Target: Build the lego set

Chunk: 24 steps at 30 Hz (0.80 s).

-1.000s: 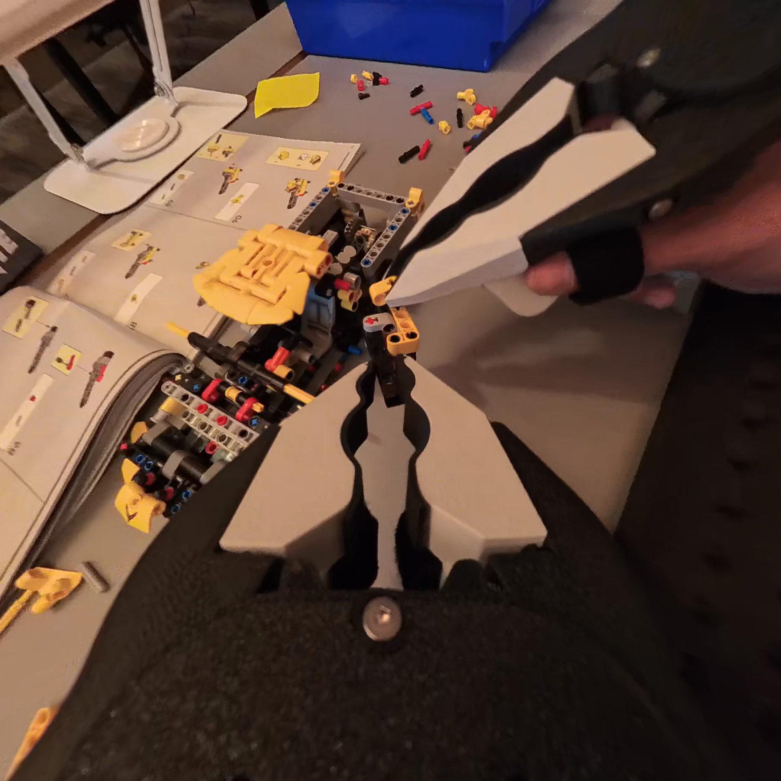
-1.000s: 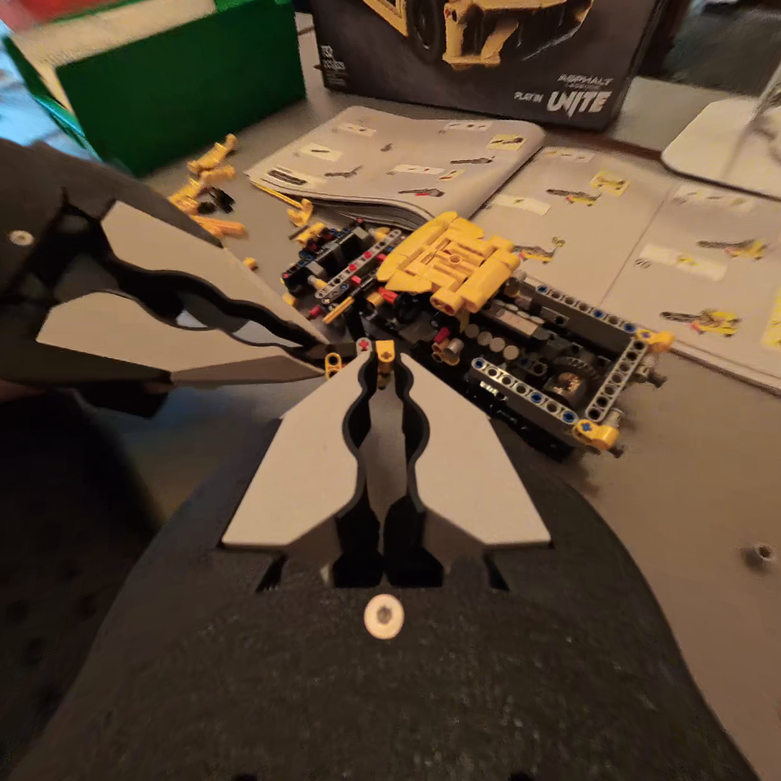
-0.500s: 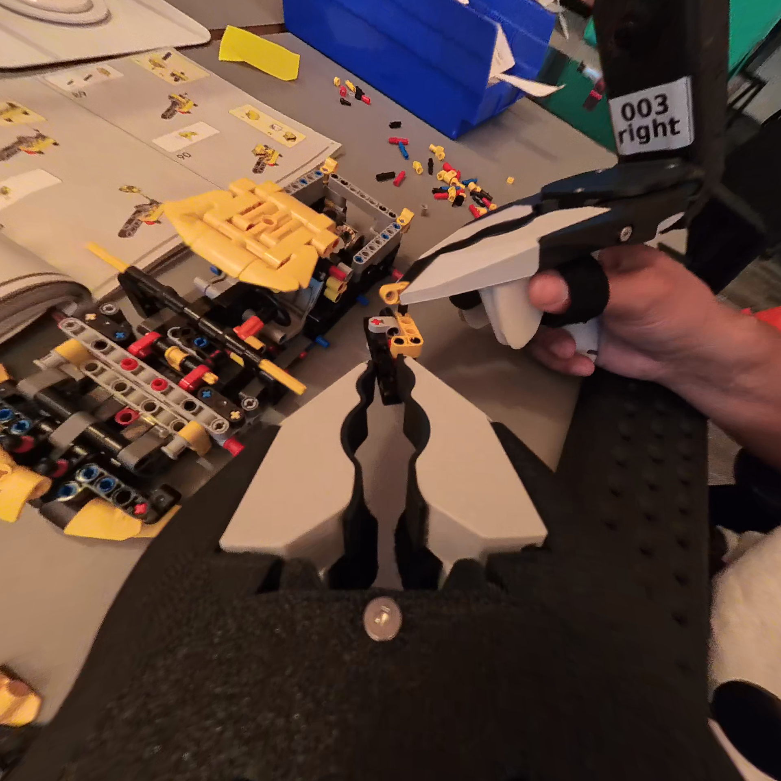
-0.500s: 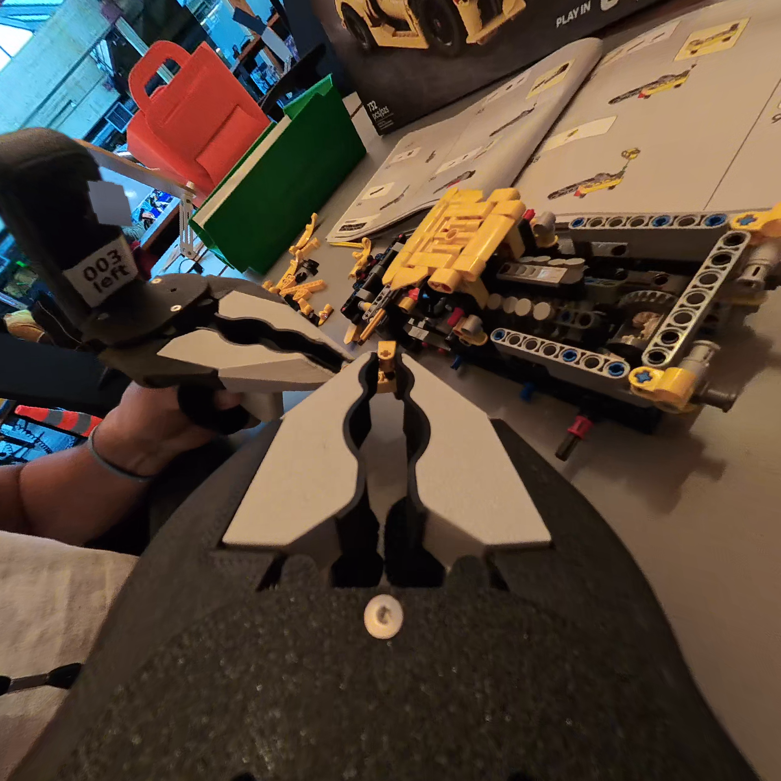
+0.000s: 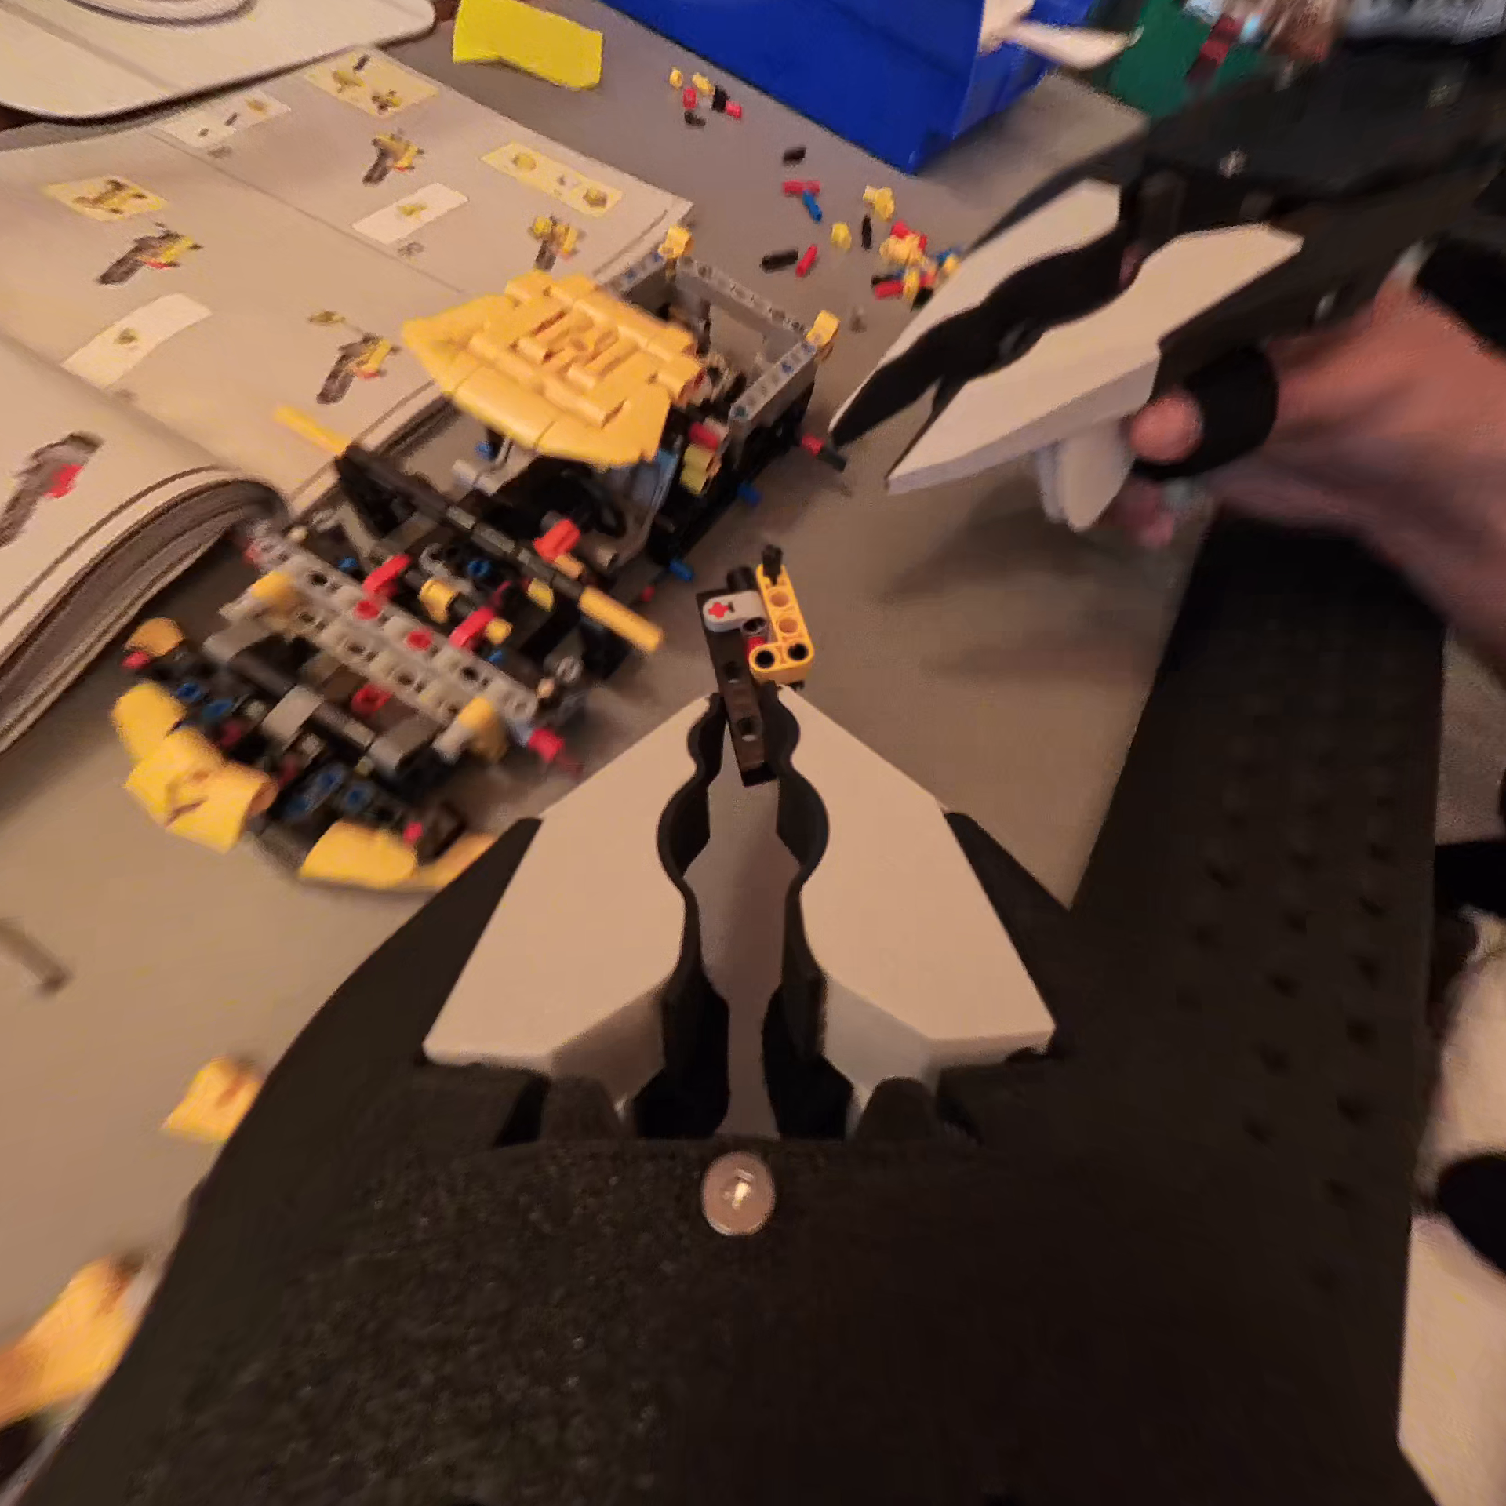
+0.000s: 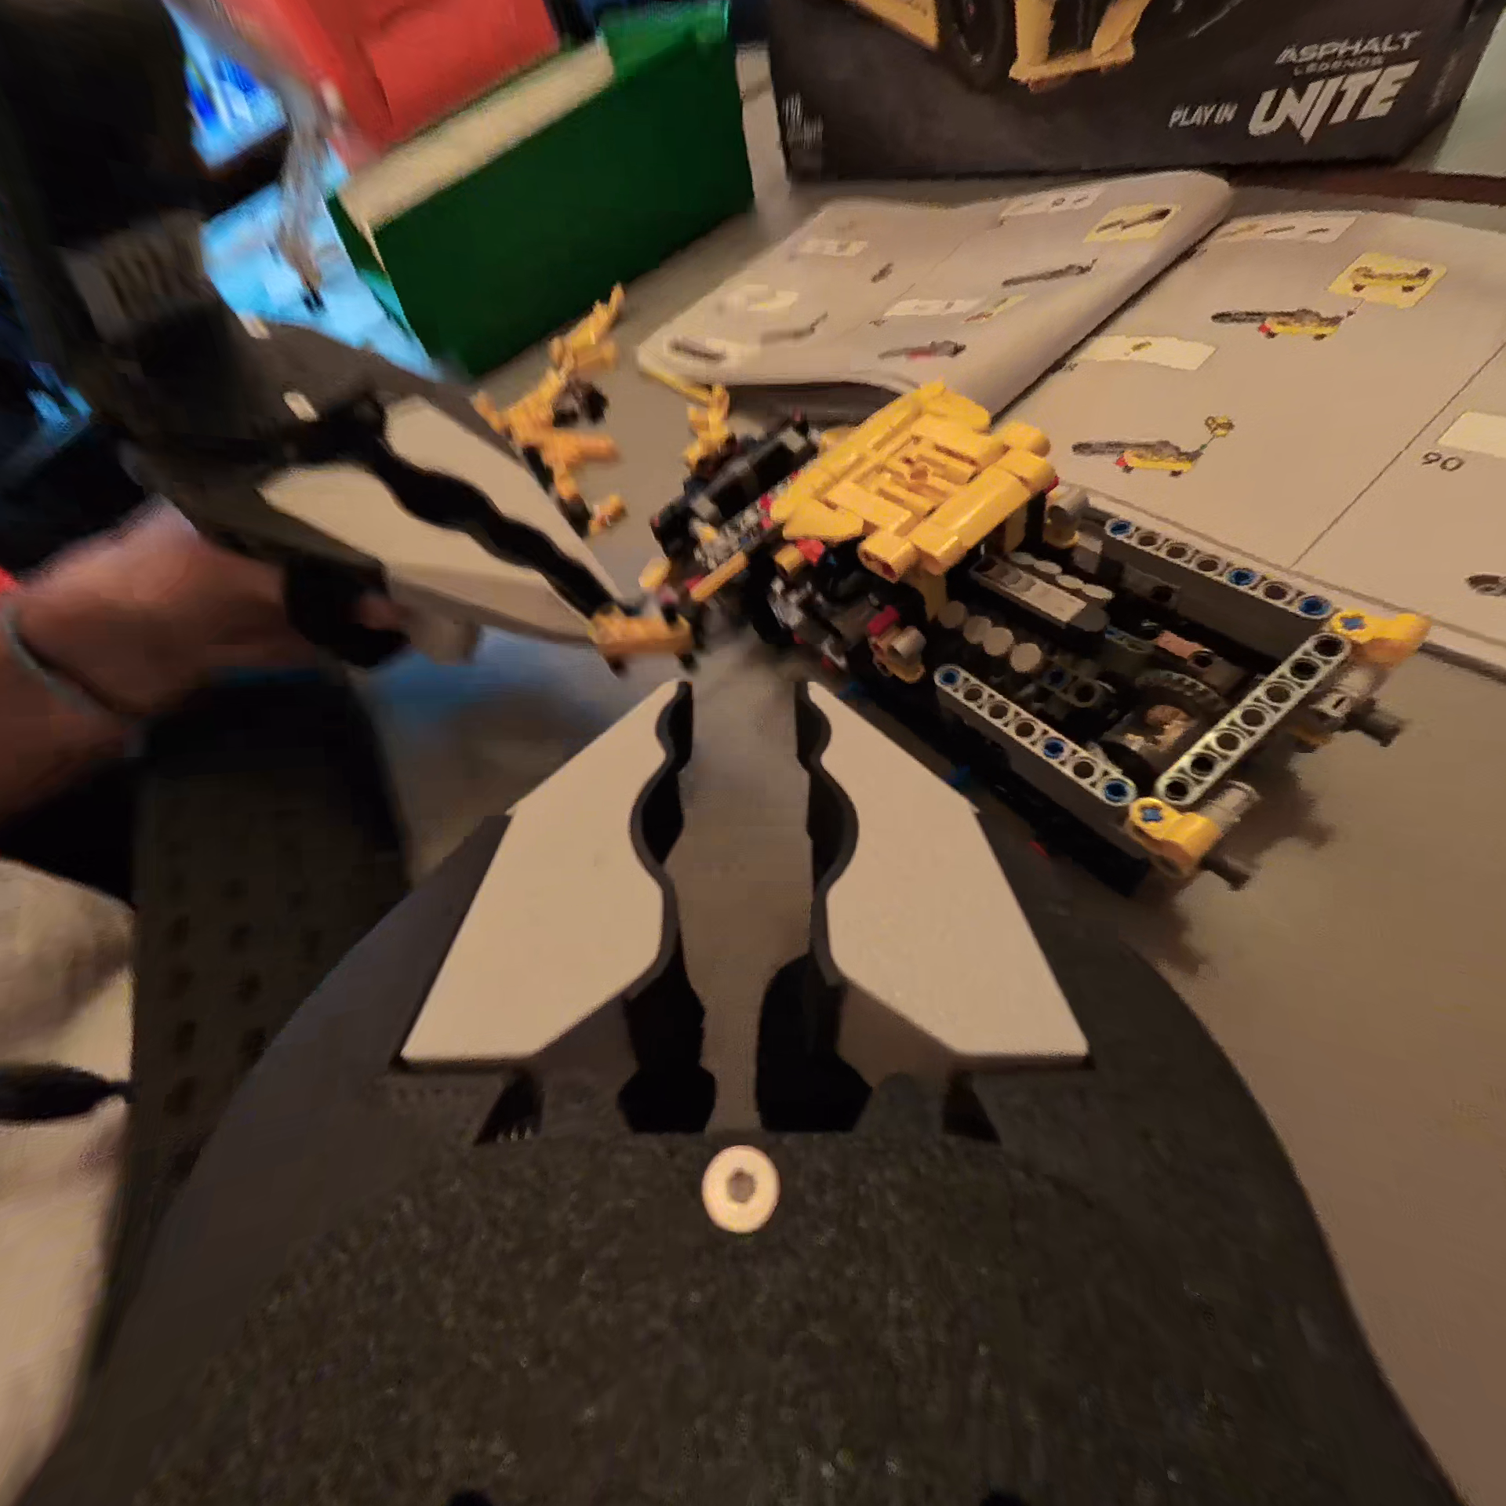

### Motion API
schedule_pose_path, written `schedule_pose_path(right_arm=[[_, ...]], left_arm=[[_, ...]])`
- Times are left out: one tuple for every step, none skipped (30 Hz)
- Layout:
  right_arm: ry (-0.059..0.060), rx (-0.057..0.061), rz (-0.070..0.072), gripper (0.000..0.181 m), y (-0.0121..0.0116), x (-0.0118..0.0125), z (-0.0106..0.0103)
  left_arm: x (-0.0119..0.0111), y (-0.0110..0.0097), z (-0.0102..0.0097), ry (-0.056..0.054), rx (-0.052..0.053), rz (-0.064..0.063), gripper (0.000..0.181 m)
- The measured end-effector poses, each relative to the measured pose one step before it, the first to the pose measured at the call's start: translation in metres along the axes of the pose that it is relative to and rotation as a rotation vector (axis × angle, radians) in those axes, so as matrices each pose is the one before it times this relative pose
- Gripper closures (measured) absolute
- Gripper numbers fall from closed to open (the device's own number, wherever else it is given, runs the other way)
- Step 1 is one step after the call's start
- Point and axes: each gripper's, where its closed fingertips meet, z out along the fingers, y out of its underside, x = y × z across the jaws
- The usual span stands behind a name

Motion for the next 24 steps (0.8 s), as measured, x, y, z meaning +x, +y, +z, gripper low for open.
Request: schedule_pose_path(right_arm=[[-0.0129, -0.0566, -0.053, 0.154, 0.0075, -0.00237, -0.00012], [-0.0434, -0.0602, -0.0521, 0.153, 0.00903, -0.00969, 0.00267], [-0.0398, -0.0663, -0.0413, 0.151, 0.00984, -0.01124, 0.00614], [-0.0379, -0.0608, -0.0407, 0.152, 0.00782, -0.01221, 0.00953], [-0.0209, -0.0439, -0.0452, 0.152, 0.00443, -0.01038, 0.01185], [-0.0051, -0.0369, -0.0529, 0.151, 0.00256, -0.00754, 0.01222], [0.0109, -0.0344, -0.0628, 0.15, 0.00169, -0.00414, 0.01016], [0.0243, -0.0311, -0.061, 0.147, 0.00141, -0.00062, 0.00645], [0.0161, -0.0175, -0.0463, 0.147, 0.00062, 0.00024, 0.00302], [0.0129, -0.002, -0.017, 0.15, -0.00076, 0.00201, 0.00057], [-0.0029, 0.0093, 0.0109, 0.152, -0.00202, 0.00142, -0.00047], [-0.0081, 0.0068, 0.034, 0.154, -0.00234, 0.00148, -0.00037], [-0.0106, 0.0041, 0.0368, 0.153, -0.00282, 0.00041, 0.00012], [-0.0084, 0.0054, 0.0238, 0.153, -0.00306, -0.0018, 0.00055], [0.0042, -0.0059, 0.0087, 0.153, -0.00106, -0.00171, 0.00102], [0.0107, -0.0165, -0.0004, 0.153, 0.00065, -0.00187, 0.00129], [0.0286, -0.0108, 0.0047, 0.153, 0.00046, 0.00019, 0.00066], [0.0373, -0.0046, 0.0197, 0.155, 0.0002, 0.00185, -0.00039], [0.0214, 0.008, 0.0236, 0.156, -0.00056, -0.00059, -0.00108], [0.0134, 0.0023, 0.0256, 0.159, 0.00093, -0.00162, -0.00063], [0.01, -0.0042, 0.025, 0.159, 0.00193, -0.00155, 0.00081], [0.0227, -0.0003, 0.0126, 0.159, 0.00106, 0.0012, 0.00142], [0.032, 0.0079, -0.0005, 0.16, -0.00114, 0.00366, 0.00041], [0.023, -0.0103, 0.0074, 0.161, 0.00075, 0.00364, 0.00136]], left_arm=[[-0.00208, 0.00976, -0.00999, -0.0072, -0.0413, 0.0223, 0.173], [-0.00018, 0.01415, -0.00839, 0.0084, -0.0654, 0.0223, 0.172], [-0.00408, 0.01009, -0.00752, -0.0273, -0.0308, 0.025, 0.172], [-0.00366, 0.0061, -0.00624, -0.0312, -0.0008, 0.0245, 0.172], [0.00358, 0.00653, -0.00363, 0.0182, -0.0096, 0.0148, 0.172], [0.00579, 0.00669, -0.0015, 0.0342, -0.013, 0.0065, 0.172], [0.00338, 0.00626, -0.00016, 0.0205, -0.0127, 0.0074, 0.172], [0.00224, 0.006, 0.00031, 0.0143, -0.0201, 0.0144, 0.172], [-0.0017, 0.00376, -0.00007, -0.0104, -0.0174, 0.014, 0.172], [-0.0038, 0.00165, -0.00046, -0.0227, -0.0102, 0.0066, 0.172], [0.0002, 0.00061, -0.00019, 0.004, -0.0042, 0.0031, 0.172], [0.00218, 0.00022, 0.00071, 0.0141, -0.0004, 0.0019, 0.172], [-0.00021, 0.00036, 0.00127, -0.0064, -0.0025, 0.0066, 0.172], [-0.00112, 0.00085, 0.00126, -0.0153, -0.0068, 0.0139, 0.173], [-0.00078, 0.00061, 0.00105, -0.0117, -0.0035, 0.0145, 0.173], [-0.00076, -0.00006, 0.00063, -0.0086, 0.0025, 0.0034, 0.174], [-0.0004, 0.00001, 0.00041, -0.0052, 0.0022, -0.0018, 0.174], [-0.0001, 0.00001, 0.00005, -0.0059, 0.0015, 0.0041, 0.174], [0.00032, -0.00001, 0.00001, -0.0047, -0.0014, 0.009, 0.174], [0.0009, 0.00014, 0.00015, -0.0024, -0.0035, 0.01, 0.174], [0.0008, -0.00004, 0.00037, -0.0004, -0.0025, 0.0071, 0.174], [0.00122, -0.00024, 0.0006, 0.0037, -0.0009, 0.003, 0.174], [0.00061, -0.00048, 0.00071, 0.0033, 0.001, 0.0005, 0.174], [0.00023, -0.00066, 0.00106, 0.0019, 0.0027, -0.0006, 0.174]])
